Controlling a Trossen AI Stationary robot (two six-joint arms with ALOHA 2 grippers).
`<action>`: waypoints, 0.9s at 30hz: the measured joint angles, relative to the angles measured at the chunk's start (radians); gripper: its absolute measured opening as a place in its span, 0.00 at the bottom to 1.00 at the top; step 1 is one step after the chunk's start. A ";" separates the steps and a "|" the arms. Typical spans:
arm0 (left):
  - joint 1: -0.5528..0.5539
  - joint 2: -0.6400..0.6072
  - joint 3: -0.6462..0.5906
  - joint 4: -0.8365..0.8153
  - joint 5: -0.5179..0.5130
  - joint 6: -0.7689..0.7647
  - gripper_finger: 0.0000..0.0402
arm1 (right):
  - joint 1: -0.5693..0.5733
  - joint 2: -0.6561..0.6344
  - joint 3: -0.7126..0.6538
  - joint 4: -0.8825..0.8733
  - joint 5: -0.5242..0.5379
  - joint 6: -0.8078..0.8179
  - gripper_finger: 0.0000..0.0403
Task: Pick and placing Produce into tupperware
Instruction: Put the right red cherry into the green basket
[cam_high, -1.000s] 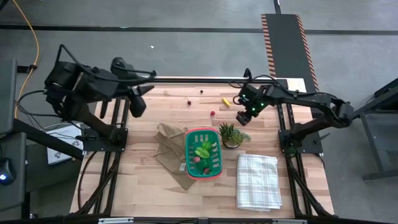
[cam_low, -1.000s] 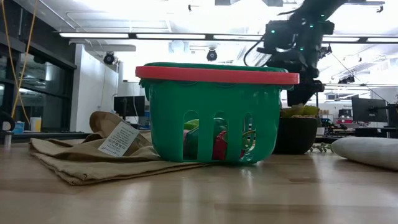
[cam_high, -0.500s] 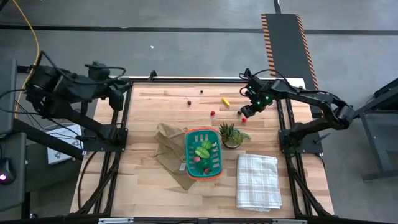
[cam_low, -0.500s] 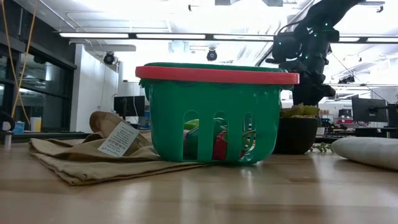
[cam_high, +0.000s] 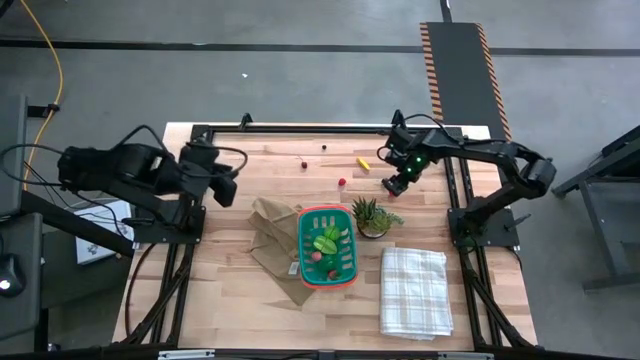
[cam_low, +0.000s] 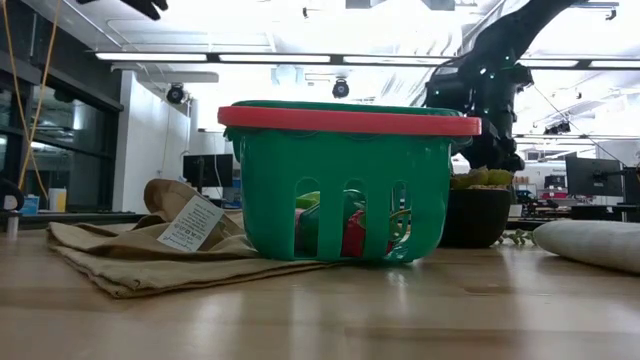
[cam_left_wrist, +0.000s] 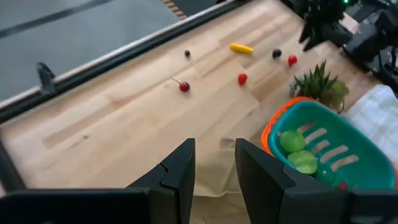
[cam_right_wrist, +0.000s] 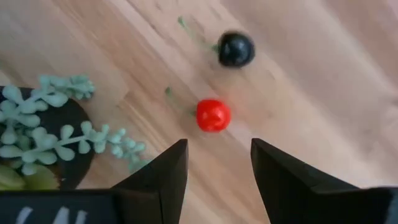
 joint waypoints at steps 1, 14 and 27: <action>0.000 0.000 -0.011 0.012 0.002 0.000 0.25 | 0.000 0.001 0.009 -0.001 0.010 -0.016 0.41; 0.000 -0.035 -0.018 0.084 -0.011 -0.015 0.25 | -0.001 0.005 0.077 -0.080 0.089 -0.392 0.41; 0.000 -0.033 -0.018 0.083 -0.026 -0.079 0.25 | 0.007 0.044 0.078 -0.062 -0.026 0.035 0.41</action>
